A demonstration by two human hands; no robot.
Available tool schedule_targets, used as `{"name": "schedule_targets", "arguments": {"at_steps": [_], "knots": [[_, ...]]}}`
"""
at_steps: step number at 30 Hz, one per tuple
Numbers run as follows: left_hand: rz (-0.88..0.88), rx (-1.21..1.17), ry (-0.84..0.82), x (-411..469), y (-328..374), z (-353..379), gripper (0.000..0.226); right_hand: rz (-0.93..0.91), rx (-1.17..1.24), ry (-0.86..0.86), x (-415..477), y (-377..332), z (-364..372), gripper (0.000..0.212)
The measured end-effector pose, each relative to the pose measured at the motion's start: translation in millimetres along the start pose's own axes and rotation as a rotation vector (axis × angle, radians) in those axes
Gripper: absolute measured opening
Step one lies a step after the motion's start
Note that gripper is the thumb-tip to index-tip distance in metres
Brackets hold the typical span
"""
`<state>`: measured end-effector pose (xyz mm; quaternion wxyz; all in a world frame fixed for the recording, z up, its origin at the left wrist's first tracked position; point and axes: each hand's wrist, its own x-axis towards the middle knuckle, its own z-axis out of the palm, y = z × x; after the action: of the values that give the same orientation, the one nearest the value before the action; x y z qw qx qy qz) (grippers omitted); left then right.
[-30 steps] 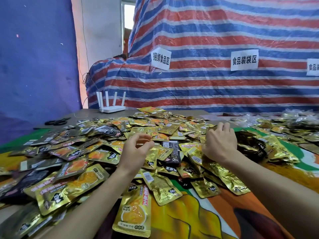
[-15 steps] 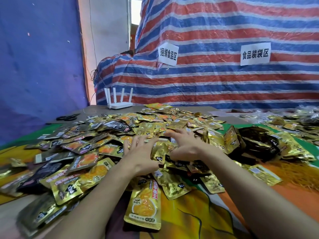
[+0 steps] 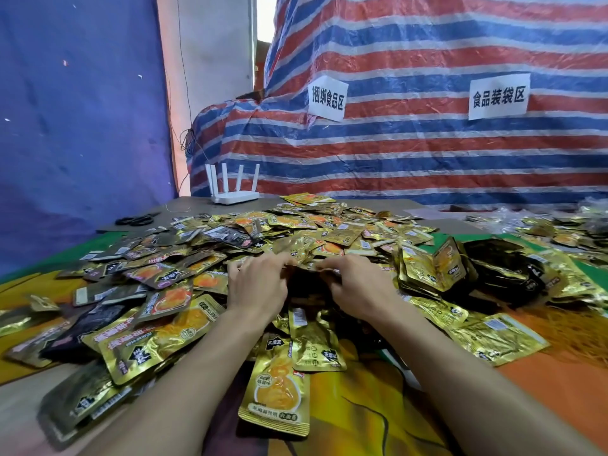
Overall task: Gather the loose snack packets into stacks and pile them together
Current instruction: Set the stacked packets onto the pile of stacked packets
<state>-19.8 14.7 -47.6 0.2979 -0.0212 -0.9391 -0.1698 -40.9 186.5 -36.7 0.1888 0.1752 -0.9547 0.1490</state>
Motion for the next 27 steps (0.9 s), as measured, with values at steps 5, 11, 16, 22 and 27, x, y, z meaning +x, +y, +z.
{"name": "schedule_targets", "arguments": {"at_steps": [5,11,16,22,27], "knots": [[0.065,-0.245,0.098,0,3,-8,0.022,0.020,0.209,0.111,0,5,-5,0.036],[0.105,-0.495,0.113,1,2,-10,0.027,0.039,0.564,0.311,-3,6,-9,0.010],[-0.001,-0.650,0.323,6,-1,-13,0.017,0.095,0.735,0.414,-4,6,-10,0.013],[-0.161,-0.801,0.582,10,1,-20,0.012,0.138,0.763,0.517,-3,7,-16,0.006],[-0.254,-0.915,0.665,12,3,-26,0.013,0.210,0.765,0.492,-2,4,-13,0.006]]}}
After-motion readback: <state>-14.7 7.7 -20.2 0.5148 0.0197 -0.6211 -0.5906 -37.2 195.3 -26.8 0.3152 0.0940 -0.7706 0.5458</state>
